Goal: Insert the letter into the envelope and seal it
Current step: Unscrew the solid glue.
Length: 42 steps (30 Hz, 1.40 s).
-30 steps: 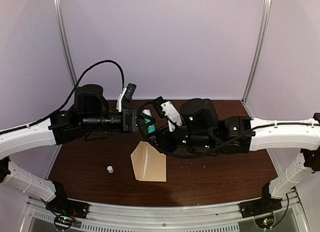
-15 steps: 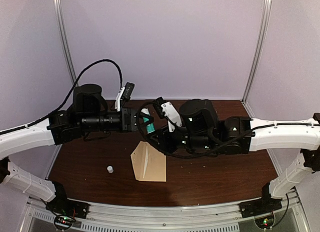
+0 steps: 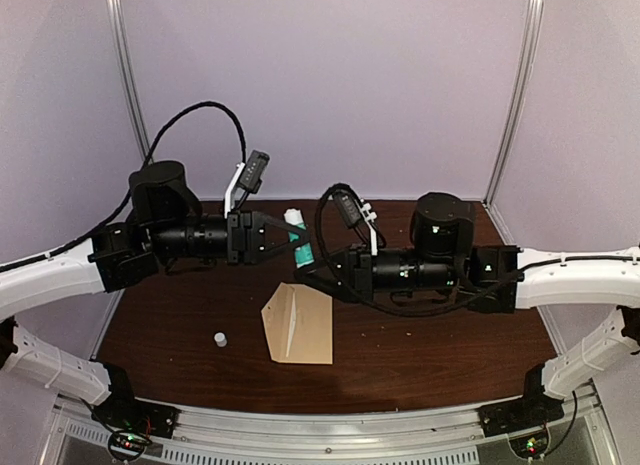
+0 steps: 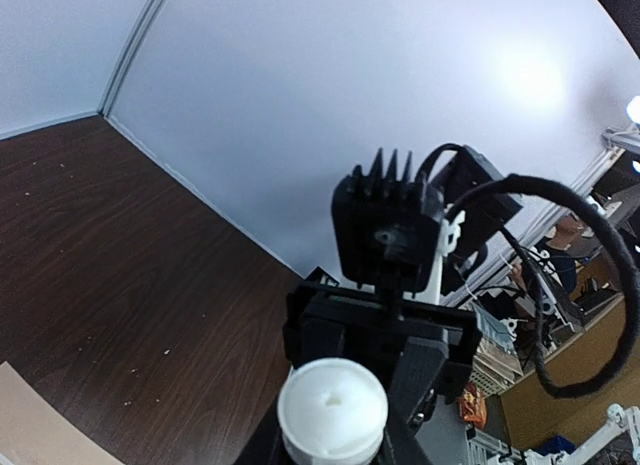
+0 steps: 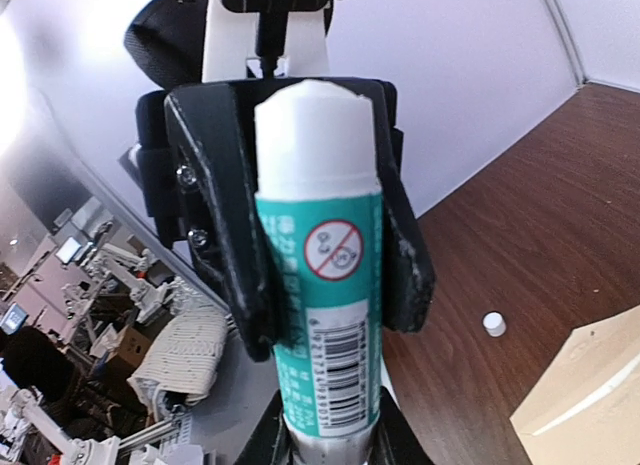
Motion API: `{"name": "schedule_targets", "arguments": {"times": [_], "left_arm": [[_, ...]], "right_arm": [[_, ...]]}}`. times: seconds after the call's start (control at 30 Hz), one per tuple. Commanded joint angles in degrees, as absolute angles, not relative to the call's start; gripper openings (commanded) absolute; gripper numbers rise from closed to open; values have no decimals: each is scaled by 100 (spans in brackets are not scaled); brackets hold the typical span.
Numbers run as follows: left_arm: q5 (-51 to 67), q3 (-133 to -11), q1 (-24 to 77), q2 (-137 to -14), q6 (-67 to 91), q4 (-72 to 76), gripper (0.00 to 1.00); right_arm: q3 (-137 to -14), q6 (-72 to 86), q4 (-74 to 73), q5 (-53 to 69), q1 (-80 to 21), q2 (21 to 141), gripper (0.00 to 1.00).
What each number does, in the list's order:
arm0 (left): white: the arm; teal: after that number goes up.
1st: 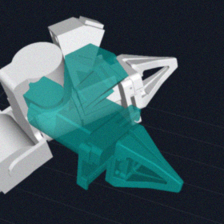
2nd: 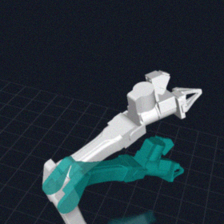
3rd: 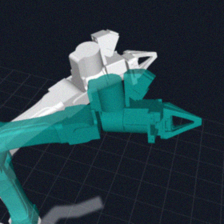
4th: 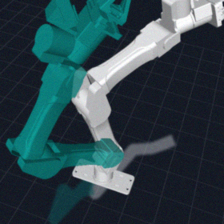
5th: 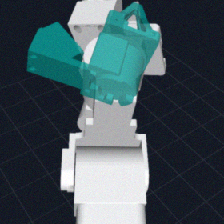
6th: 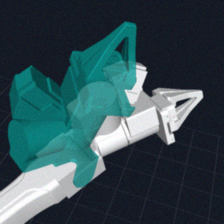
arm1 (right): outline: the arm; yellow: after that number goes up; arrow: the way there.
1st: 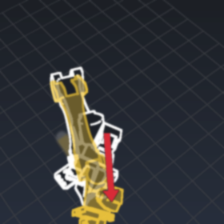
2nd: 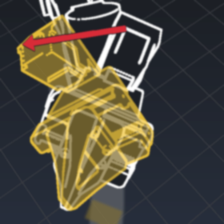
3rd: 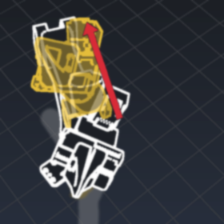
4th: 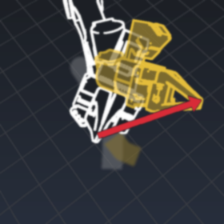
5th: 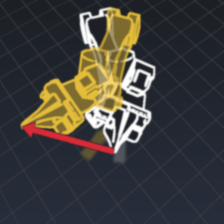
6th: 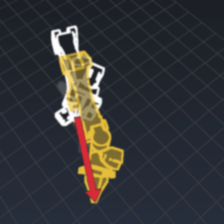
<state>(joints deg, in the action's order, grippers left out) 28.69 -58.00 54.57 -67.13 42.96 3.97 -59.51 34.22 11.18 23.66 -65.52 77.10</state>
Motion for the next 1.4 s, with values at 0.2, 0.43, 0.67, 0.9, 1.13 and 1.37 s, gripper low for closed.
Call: {"name": "schedule_targets", "arguments": {"times": [0.2,0.43,0.67,0.9,1.13,1.37], "left_arm": [[4156,-5666,5434,-6600,3839,1223,0],[3541,-5575,5439,-6339,4022,1260,0],[2189,-5686,5435,-6039,4217,468,0],[1054,-6185,5440,-6442,4737,-890,0],[1057,-5969,5440,-6509,4967,-466,0],[1168,-5869,5440,-6514,5049,-310,0]], "right_arm": [[-5849,4385,3001,4730,-6451,7668,0],[-5819,3993,2360,4083,-6443,7404,19],[-6087,3068,134,2500,-6441,6951,59],[-6343,2845,-844,579,-6688,6986,66],[-7146,2689,-1632,-850,-7258,7731,68],[-7896,2545,-1926,-1242,-7516,8488,60]]}}
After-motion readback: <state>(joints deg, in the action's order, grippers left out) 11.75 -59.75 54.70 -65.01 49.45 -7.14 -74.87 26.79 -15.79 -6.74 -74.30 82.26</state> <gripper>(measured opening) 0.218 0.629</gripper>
